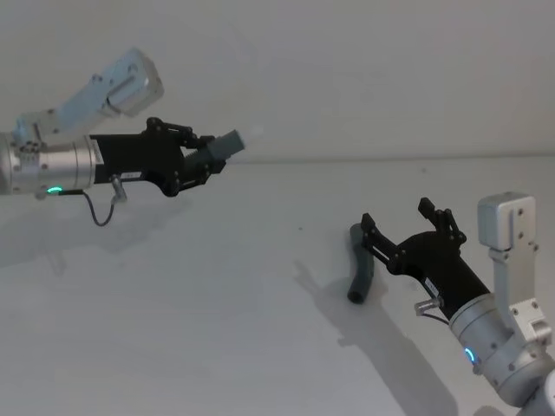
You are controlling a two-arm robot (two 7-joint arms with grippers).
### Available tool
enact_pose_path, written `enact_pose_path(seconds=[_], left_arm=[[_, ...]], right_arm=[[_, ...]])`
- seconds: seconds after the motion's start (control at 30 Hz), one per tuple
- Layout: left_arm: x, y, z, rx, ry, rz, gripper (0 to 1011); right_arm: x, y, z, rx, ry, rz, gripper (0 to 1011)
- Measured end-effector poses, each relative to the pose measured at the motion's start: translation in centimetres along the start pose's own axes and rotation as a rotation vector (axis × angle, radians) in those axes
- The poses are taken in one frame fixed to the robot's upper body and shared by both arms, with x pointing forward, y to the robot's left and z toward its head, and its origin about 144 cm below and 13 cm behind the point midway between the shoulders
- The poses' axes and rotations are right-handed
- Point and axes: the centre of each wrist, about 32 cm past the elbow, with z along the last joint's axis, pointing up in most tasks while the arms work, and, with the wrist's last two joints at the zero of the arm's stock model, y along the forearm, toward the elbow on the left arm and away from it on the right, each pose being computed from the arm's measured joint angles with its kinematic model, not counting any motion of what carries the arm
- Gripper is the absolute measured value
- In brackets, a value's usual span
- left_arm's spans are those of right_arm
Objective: Use both hands to pick up one end of the pipe from the table, align the ends, and insert them.
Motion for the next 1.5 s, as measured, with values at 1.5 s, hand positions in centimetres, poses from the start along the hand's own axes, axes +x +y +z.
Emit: enact_pose_path(seconds=[1.5], left_arm=[[-2.2,0.2,-0.2,-0.106,-0.157,-0.102,336]], right_arm=[[1.1,3.6,-0.7,-0.157,-0.028,-0.073,1002]])
